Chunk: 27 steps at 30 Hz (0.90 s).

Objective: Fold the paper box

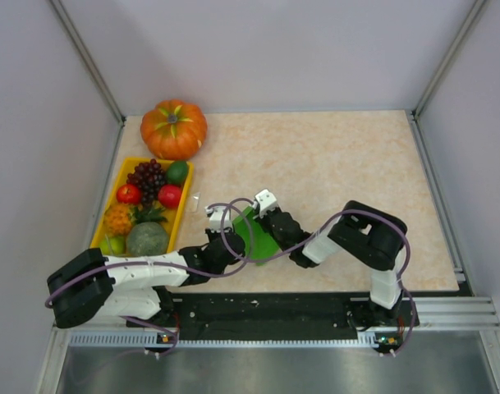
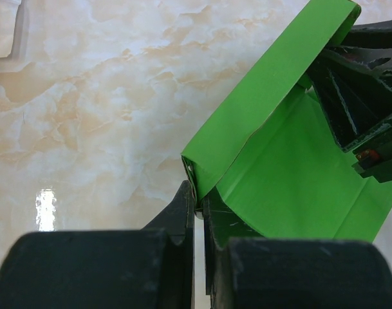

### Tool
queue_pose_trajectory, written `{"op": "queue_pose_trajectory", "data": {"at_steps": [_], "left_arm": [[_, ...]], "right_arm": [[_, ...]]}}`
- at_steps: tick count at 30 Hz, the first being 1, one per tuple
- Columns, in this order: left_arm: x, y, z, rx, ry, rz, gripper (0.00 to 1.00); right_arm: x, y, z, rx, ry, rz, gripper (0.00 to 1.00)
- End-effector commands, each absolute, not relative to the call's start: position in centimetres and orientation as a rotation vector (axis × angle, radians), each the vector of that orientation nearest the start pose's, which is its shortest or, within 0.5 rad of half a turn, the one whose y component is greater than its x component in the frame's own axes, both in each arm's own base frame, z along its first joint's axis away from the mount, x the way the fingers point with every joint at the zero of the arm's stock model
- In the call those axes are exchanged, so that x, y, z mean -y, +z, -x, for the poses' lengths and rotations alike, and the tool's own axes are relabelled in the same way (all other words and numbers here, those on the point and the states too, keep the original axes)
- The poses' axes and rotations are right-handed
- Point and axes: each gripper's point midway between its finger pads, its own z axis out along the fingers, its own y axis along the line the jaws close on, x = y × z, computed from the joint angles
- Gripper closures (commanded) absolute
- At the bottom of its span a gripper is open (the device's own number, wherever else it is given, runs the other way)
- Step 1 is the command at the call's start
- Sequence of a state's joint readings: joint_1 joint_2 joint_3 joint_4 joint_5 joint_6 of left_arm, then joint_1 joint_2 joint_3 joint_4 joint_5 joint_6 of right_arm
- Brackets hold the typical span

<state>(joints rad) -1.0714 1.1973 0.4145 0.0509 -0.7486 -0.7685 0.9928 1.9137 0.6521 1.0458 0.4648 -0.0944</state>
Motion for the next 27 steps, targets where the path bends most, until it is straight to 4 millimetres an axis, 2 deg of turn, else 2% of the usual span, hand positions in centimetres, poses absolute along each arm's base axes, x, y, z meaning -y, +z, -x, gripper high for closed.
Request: {"op": "queue_pose_trajectory", "data": {"at_steps": [1,3,6,7,10,11,14,16,17,18,20,21,22,25,26,27], "left_arm": [[22.7,7.3,-21.8,-2.07,-0.378,0.022,1.0],[22.8,7.4,-21.9,-2.068,-0.378,0.026,1.0],[22.8,7.5,-22.0,-2.068,-0.377,0.026,1.0],[22.6,7.5,-22.0,-2.066,-0.366,0.034,1.0],[21.7,7.2,-22.2,-2.071,-0.315,0.074,1.0],[21.3,6.9,-22.2,-2.075,-0.292,0.079,1.0],[20.7,6.7,-22.4,-2.069,-0.255,0.109,1.0],[20.7,6.6,-22.5,-2.069,-0.244,0.109,1.0],[20.6,6.5,-22.5,-2.072,-0.237,0.106,1.0],[20.5,6.4,-22.5,-2.073,-0.232,0.107,1.0],[20.3,6.1,-22.4,-2.078,-0.225,0.098,1.0],[20.3,6.1,-22.3,-2.077,-0.222,0.091,1.0],[20.3,6.1,-22.4,-2.071,-0.228,0.09,1.0],[20.3,6.1,-22.3,-2.069,-0.228,0.066,1.0],[20.3,6.1,-22.3,-2.066,-0.231,0.041,1.0],[20.4,6.2,-22.3,-2.064,-0.234,0.032,1.0]], "right_arm": [[-34.2,6.8,-31.3,-1.637,0.294,0.633,0.8],[-33.9,6.6,-31.2,-1.645,0.29,0.625,0.8],[-33.6,6.8,-30.9,-1.646,0.307,0.619,0.68],[-33.6,7.2,-30.6,-1.649,0.314,0.624,0.57],[-32.2,7.0,-29.6,-1.696,0.3,0.612,0.37],[-31.6,7.7,-29.2,-1.702,0.31,0.593,0.34],[-29.8,8.6,-27.4,-1.735,0.33,0.569,0.3],[-29.2,9.0,-26.2,-1.75,0.362,0.58,0.27],[-28.6,8.4,-25.3,-1.787,0.371,0.606,0.27],[-28.6,9.7,-24.9,-1.759,0.412,0.605,0.27],[-28.9,9.8,-23.5,-1.756,0.479,0.691,0.25],[-29.2,10.5,-22.9,-1.736,0.532,0.717,0.25],[-29.9,10.5,-21.9,-1.728,0.631,0.787,0.25],[-30.2,11.4,-20.8,-1.683,0.784,0.815,0.25],[-28.7,10.8,-22.0,-1.714,0.798,0.748,0.25],[-28.4,10.9,-22.2,-1.707,0.829,0.736,0.27]]}}
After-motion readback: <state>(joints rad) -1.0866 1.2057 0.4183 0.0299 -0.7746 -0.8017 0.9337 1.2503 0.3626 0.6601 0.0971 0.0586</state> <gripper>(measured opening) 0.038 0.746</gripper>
